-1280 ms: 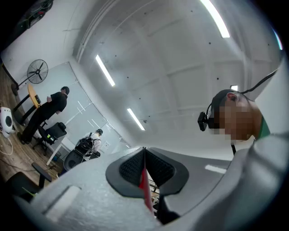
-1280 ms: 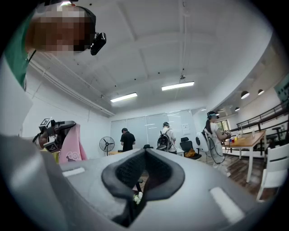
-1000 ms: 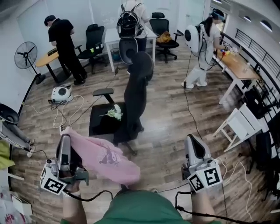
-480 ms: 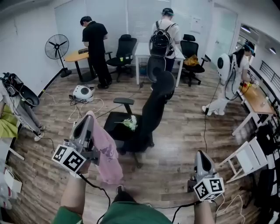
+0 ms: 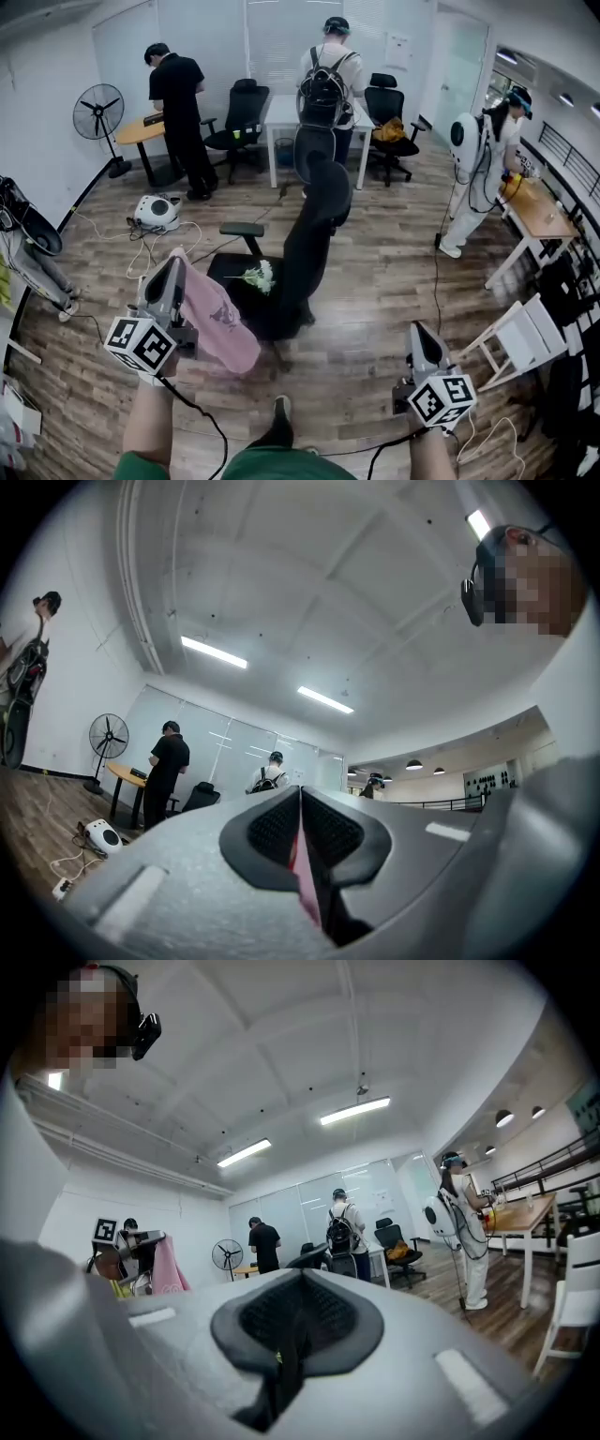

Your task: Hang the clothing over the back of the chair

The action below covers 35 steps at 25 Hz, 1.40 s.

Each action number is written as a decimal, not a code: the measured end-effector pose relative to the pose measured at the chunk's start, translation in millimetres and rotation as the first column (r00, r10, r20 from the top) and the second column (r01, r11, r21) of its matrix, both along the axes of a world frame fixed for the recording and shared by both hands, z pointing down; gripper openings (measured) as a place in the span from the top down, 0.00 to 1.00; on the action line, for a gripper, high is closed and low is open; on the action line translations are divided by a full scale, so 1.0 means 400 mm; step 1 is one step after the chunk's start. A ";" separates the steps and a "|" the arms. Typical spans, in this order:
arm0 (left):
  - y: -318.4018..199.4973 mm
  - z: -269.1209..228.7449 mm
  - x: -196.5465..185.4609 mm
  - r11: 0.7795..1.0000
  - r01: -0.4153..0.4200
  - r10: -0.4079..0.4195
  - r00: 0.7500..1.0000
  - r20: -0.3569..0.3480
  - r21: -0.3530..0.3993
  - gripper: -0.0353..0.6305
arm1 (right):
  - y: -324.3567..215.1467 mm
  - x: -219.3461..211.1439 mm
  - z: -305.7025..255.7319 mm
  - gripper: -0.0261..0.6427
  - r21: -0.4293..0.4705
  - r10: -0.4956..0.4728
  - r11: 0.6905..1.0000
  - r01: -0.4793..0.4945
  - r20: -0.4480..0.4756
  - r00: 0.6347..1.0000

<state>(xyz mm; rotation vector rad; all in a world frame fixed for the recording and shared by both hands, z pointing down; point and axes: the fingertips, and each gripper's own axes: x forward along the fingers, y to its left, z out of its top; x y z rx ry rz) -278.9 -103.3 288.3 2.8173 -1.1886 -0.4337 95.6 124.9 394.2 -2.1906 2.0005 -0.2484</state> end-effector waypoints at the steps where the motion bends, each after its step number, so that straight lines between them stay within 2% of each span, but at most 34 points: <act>1: -0.024 0.005 0.023 1.000 -0.006 0.006 1.000 0.009 0.004 0.93 | -0.013 0.011 -0.003 0.97 -0.002 0.003 1.000 -0.003 0.004 1.000; 4: -0.113 0.016 0.085 0.999 -0.047 0.047 0.999 -0.005 0.007 0.93 | -0.074 0.037 -0.010 0.97 -0.013 0.016 1.000 -0.016 -0.004 1.000; 12: -0.352 0.027 0.160 0.988 -0.150 0.148 0.987 -0.058 -0.023 0.93 | -0.292 0.051 -0.024 0.97 -0.041 0.044 0.998 -0.044 -0.022 0.999; 18: -0.461 0.052 0.222 0.971 -0.236 0.235 0.972 -0.025 -0.031 0.93 | -0.394 0.044 -0.019 0.97 -0.072 0.045 0.996 -0.047 -0.028 0.999; 23: -0.582 0.044 0.242 0.969 -0.246 0.245 0.969 -0.028 -0.032 0.93 | -0.476 0.031 0.011 0.97 -0.099 0.037 0.994 -0.040 -0.033 0.999; 27: -0.653 0.024 0.309 0.965 -0.262 0.262 0.965 0.006 -0.023 0.93 | -0.522 0.039 0.033 0.97 -0.117 0.026 0.993 -0.029 -0.026 0.999; 35: -0.715 -0.021 0.504 0.970 -0.245 0.244 0.967 0.075 -0.009 0.93 | -0.567 0.180 0.047 0.97 -0.095 -0.005 0.995 0.005 0.002 1.000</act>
